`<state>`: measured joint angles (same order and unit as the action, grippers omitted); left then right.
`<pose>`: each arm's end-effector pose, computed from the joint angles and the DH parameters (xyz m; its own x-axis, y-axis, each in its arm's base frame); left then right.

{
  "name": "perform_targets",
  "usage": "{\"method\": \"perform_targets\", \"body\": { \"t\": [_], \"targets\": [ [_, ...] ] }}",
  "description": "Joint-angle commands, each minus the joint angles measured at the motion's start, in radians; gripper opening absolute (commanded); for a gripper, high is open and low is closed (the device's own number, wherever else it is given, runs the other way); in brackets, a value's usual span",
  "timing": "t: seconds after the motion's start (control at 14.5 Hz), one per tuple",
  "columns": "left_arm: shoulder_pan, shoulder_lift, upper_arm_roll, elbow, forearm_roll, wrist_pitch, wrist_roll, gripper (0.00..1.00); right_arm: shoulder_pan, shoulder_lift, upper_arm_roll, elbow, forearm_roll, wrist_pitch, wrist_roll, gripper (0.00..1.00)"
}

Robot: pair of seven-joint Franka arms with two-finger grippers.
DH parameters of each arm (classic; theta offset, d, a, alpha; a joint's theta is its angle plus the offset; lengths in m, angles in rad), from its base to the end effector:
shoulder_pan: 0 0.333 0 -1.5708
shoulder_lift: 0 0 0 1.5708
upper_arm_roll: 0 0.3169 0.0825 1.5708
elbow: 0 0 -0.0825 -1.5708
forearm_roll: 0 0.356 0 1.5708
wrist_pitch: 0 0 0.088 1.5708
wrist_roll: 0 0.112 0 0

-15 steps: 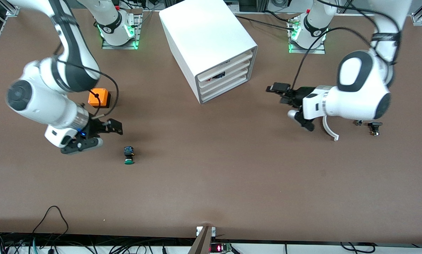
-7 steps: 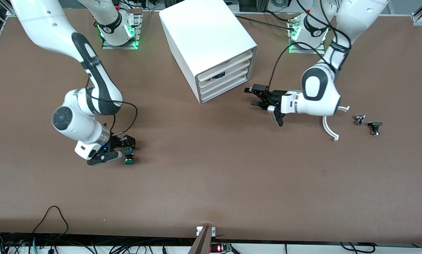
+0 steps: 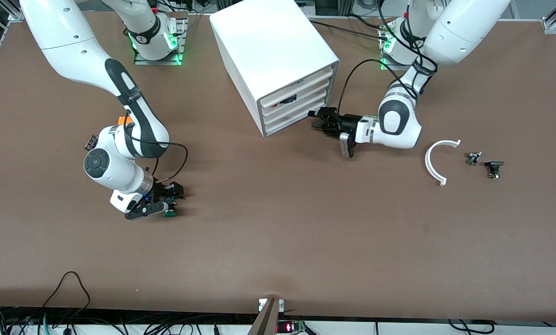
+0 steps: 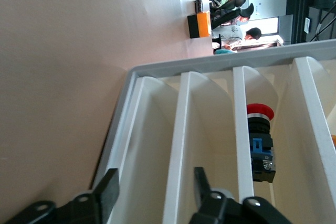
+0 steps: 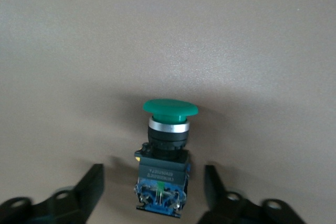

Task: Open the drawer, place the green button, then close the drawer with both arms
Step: 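Grasp the green button with the right gripper while the left gripper grips the drawer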

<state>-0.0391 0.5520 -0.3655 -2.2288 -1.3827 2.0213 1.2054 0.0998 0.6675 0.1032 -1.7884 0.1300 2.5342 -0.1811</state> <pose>0.4166 -0.2557 0.1609 0.9325 -0.3550 0.0662 -0.1635 -0.2517 0.9539 0.6352 0.1235 0.2046 0.9647 0.2456 0.0945 0.2566 -0.9577 -0.1305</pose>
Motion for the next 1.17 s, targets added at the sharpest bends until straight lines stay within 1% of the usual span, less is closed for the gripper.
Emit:
{"method": "perform_targets", "body": {
  "t": [0.0, 0.21, 0.28, 0.41, 0.55, 0.69, 0.76, 0.89, 0.96, 1.03, 1.1],
  "targets": [
    [0.005, 0.003, -0.027, -0.022, -0.038, -0.007, 0.037, 0.53, 0.0, -0.002, -0.002, 0.007, 0.008, -0.002, -0.006, 0.0],
    [0.007, 0.016, -0.053, -0.037, -0.074, -0.007, 0.037, 0.54, -0.015, 0.0, -0.002, 0.01, 0.022, 0.005, 0.015, 0.0],
    [0.005, 0.016, -0.061, -0.045, -0.102, -0.007, 0.037, 0.55, -0.022, -0.002, -0.002, 0.017, 0.025, 0.003, 0.044, 0.0],
    [0.005, 0.02, -0.076, -0.051, -0.114, -0.006, 0.037, 0.55, -0.02, -0.006, -0.002, 0.027, 0.025, -0.003, 0.095, 0.0],
    [0.002, 0.034, -0.079, -0.052, -0.114, -0.007, 0.069, 0.5, -0.008, -0.011, 0.001, 0.047, 0.026, -0.04, 0.214, 0.0],
    [0.001, 0.058, -0.079, -0.052, -0.114, -0.006, 0.097, 0.42, 0.015, -0.012, 0.001, 0.107, 0.026, -0.141, 0.328, 0.0],
    [-0.001, 0.068, -0.079, -0.051, -0.116, -0.006, 0.114, 0.36, 0.021, -0.016, 0.001, 0.136, 0.026, -0.19, 0.375, 0.0],
    [-0.001, 0.078, -0.079, -0.052, -0.117, -0.006, 0.115, 0.32, 0.038, -0.029, 0.001, 0.176, 0.026, -0.264, 0.448, 0.0],
    [-0.001, 0.082, -0.079, -0.051, -0.117, -0.006, 0.115, 0.22, 0.049, -0.038, 0.001, 0.185, 0.026, -0.285, 0.484, 0.0],
    [-0.002, 0.08, -0.079, -0.051, -0.117, -0.006, 0.115, 0.06, 0.063, -0.049, 0.001, 0.196, 0.026, -0.31, 0.517, 0.0],
    [-0.001, 0.078, -0.079, -0.051, -0.117, -0.006, 0.115, 0.0, 0.075, -0.051, 0.0, 0.22, 0.026, -0.348, 0.549, 0.0]
  ]
}}
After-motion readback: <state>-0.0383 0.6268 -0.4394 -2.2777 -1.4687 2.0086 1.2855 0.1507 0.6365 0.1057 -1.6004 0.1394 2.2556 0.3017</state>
